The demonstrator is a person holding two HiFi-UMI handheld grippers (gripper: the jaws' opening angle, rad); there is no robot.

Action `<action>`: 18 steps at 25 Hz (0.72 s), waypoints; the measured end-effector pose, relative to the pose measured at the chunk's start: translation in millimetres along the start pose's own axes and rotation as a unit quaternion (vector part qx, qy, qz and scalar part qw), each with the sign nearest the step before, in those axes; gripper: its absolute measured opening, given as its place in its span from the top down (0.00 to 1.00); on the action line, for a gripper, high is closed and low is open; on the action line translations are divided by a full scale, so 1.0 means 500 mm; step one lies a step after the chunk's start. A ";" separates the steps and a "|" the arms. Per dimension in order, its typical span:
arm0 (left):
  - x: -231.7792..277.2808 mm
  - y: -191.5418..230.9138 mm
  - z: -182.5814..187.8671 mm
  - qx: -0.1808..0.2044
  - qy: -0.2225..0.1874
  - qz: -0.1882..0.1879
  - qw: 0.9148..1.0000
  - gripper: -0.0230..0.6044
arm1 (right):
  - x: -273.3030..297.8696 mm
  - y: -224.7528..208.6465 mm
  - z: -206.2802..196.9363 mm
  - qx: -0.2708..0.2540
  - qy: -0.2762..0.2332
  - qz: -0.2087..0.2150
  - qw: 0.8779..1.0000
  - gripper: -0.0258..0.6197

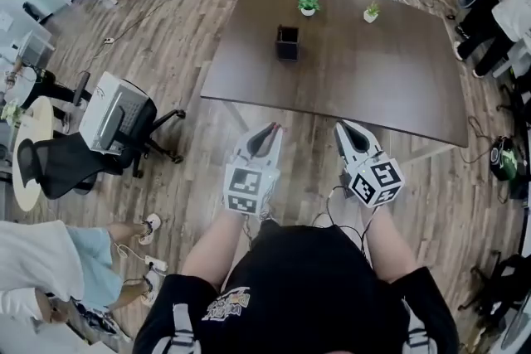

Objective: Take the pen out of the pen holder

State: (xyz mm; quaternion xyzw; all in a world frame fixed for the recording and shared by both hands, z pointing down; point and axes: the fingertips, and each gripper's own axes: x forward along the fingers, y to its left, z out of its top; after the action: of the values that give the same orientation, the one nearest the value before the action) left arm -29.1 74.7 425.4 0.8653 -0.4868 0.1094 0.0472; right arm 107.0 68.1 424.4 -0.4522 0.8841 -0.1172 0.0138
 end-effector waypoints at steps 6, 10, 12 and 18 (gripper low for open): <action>-0.030 -0.027 0.015 -0.007 -0.005 0.040 0.999 0.91 | -0.013 0.011 -0.001 0.000 0.002 0.045 0.999 0.95; -0.041 -0.025 0.014 -0.005 -0.004 0.049 0.999 0.91 | -0.006 0.023 -0.002 0.002 0.002 0.058 0.998 0.95; -0.044 -0.017 0.013 -0.004 -0.004 0.052 0.999 0.91 | 0.002 0.027 -0.004 0.003 0.000 0.060 0.998 0.95; -0.042 0.004 0.012 -0.003 0.000 0.055 0.998 0.91 | 0.019 0.030 -0.007 0.008 -0.001 0.060 0.998 0.95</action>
State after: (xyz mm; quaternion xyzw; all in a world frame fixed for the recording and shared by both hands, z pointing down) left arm -40.6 89.8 414.4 0.8372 -0.5339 0.1102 0.0435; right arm 88.9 69.6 425.4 -0.3983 0.9087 -0.1228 0.0252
